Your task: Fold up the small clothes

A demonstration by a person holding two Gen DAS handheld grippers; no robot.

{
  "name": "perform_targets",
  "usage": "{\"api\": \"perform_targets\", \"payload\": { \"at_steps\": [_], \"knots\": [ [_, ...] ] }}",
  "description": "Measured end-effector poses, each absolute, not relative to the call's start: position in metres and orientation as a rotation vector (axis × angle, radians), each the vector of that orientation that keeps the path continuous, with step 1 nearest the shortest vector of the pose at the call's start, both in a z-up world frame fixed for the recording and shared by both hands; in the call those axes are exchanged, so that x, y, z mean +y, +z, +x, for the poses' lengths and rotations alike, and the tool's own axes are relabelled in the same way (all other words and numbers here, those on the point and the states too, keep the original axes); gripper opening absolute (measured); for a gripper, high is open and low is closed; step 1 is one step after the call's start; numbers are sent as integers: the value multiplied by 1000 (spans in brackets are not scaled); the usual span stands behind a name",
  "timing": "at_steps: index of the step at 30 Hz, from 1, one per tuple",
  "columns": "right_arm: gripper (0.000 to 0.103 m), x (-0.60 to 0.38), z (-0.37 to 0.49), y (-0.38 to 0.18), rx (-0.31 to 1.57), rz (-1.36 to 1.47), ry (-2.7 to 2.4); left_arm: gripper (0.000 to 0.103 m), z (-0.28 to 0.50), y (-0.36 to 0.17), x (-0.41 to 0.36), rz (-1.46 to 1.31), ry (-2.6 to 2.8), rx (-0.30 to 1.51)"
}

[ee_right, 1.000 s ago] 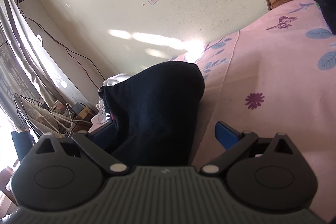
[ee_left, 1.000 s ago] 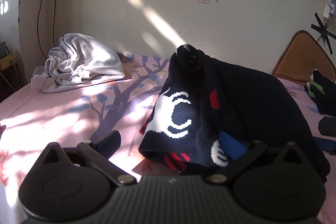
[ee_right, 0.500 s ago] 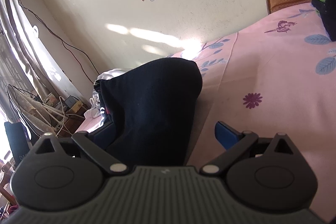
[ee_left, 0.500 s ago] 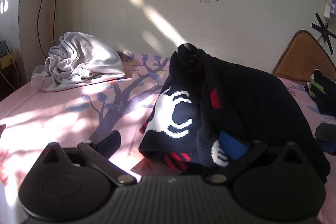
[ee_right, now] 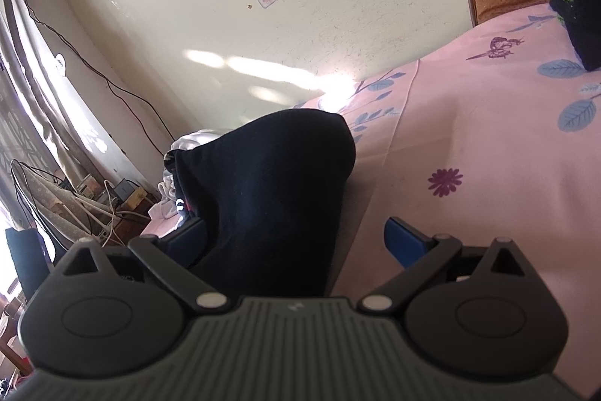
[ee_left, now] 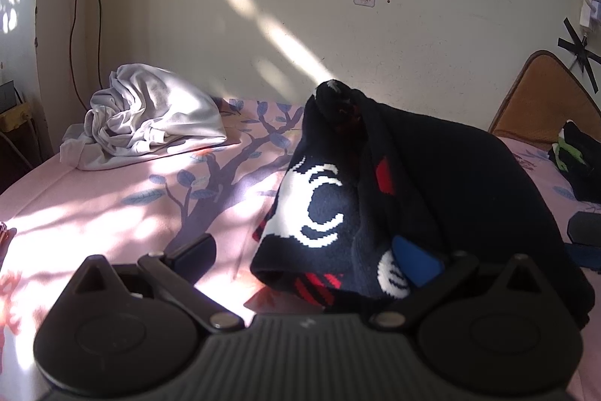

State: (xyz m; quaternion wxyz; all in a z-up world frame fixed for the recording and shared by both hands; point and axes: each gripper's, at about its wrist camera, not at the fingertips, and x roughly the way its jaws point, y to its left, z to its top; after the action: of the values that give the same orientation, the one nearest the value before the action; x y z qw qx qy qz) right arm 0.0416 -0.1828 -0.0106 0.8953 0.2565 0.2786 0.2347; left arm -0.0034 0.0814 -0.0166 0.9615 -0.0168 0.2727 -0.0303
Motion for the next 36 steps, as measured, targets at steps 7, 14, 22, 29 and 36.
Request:
{"api": "perform_targets", "payload": {
  "at_steps": [7,14,22,29,36],
  "knots": [
    [102,-183,41,-11,577,532,488,103,-5,-16,81,-31,-60,551],
    [102,-182,42,-11,582,536,489,103,-3,-16,82,-39,-65,558],
    [102,-182,45,-12,595,541,500,103,-2,-17,82,-39,-65,562],
    [102,-183,44,-12,602,549,493,103,-1,-18,83,-47,-70,566],
    [102,-183,42,-12,608,539,468,103,-4,-17,91,-79,-113,565]
  ]
}}
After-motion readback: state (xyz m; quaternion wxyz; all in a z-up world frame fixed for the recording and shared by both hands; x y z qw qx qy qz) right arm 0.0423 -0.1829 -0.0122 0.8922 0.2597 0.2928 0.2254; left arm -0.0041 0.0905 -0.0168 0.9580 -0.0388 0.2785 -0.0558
